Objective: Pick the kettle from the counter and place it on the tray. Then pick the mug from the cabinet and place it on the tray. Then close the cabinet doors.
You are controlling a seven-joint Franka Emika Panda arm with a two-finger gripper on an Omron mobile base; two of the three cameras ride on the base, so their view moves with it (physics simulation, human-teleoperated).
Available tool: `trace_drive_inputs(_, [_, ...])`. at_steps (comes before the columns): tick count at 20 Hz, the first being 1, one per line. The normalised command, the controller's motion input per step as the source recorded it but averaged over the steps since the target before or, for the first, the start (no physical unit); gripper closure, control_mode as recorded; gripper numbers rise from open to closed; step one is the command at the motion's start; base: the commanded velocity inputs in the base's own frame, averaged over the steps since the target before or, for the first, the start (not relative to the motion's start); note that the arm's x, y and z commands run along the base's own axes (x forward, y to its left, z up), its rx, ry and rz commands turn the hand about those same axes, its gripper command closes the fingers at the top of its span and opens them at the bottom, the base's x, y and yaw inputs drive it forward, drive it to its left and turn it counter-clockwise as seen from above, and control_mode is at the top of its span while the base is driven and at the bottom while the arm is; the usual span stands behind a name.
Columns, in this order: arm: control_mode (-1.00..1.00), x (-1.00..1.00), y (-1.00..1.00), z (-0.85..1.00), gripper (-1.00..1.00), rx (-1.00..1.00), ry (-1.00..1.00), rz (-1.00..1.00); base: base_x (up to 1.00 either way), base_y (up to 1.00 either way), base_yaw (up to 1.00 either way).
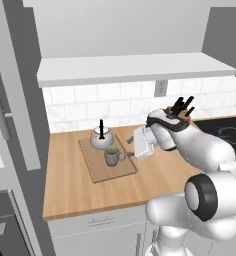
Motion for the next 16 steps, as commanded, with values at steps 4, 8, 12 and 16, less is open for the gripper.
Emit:
trace_drive_inputs(4, [-1.0, -0.46, -0.12, 0.67, -1.0, 0.02, 0.0, -0.18, 0.0, 0.0, 0.0])
trace_drive_inputs(8, [-1.0, -0.45, -0.04, 0.7, -1.0, 0.08, 0.0, -0.21, 0.0, 0.0, 0.0])
trace_drive_inputs(12, [-1.0, -0.55, 0.0, 0.67, -1.0, 0.07, -0.11, -0.06, 0.0, 0.0, 0.0])
trace_drive_inputs(16, [-1.0, -0.59, 0.0, 0.68, -1.0, 0.04, -0.26, 0.01, 0.0, 0.0, 0.0])
